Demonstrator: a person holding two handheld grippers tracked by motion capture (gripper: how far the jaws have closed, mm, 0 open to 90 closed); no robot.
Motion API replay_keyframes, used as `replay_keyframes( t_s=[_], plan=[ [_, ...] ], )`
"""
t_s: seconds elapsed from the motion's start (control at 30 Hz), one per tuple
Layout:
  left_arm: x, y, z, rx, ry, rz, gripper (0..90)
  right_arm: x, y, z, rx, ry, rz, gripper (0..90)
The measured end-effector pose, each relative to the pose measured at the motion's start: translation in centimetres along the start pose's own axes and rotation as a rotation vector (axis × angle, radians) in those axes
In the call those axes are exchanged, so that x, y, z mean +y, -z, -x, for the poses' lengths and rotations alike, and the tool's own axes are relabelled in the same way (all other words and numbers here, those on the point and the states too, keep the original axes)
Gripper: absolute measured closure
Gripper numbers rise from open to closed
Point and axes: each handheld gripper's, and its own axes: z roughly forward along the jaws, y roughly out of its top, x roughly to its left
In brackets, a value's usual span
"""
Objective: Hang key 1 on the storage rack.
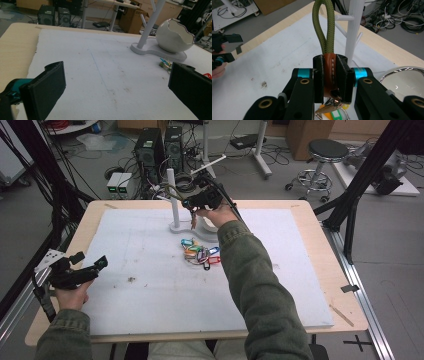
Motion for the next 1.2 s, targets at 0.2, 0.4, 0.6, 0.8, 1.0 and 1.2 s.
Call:
replay_keyframes(
  t_s=[0.2, 0.4, 0.6, 0.8, 1.0, 1.2],
  plan=[
    [0.0, 0.0, 0.0, -0.002, -0.001, -0.002, 1.7, 0.0, -0.8, 0.3, -0.006, -0.015, -0.005, 77.8],
    [0.0, 0.0, -0.1, -0.005, 0.011, 0.005, 1.7, -0.1, -1.6, 0.7, -0.014, -0.029, -0.015, 77.8],
    [0.0, 0.0, 0.1, -0.014, 0.011, 0.007, 1.7, -0.1, -2.2, 1.1, -0.027, -0.046, -0.023, 77.7],
    [0.0, 0.0, 0.0, -0.011, 0.01, 0.005, 1.7, -0.2, -2.7, 1.6, -0.03, -0.057, -0.032, 77.7],
    [0.0, -0.1, 0.0, -0.014, 0.02, 0.008, 1.7, -0.3, -3.4, 2.1, -0.041, -0.071, -0.038, 77.7],
    [0.0, -0.2, 0.1, -0.018, 0.017, 0.002, 1.7, -0.4, -4.2, 2.5, -0.052, -0.072, -0.035, 77.4]
  ],
)
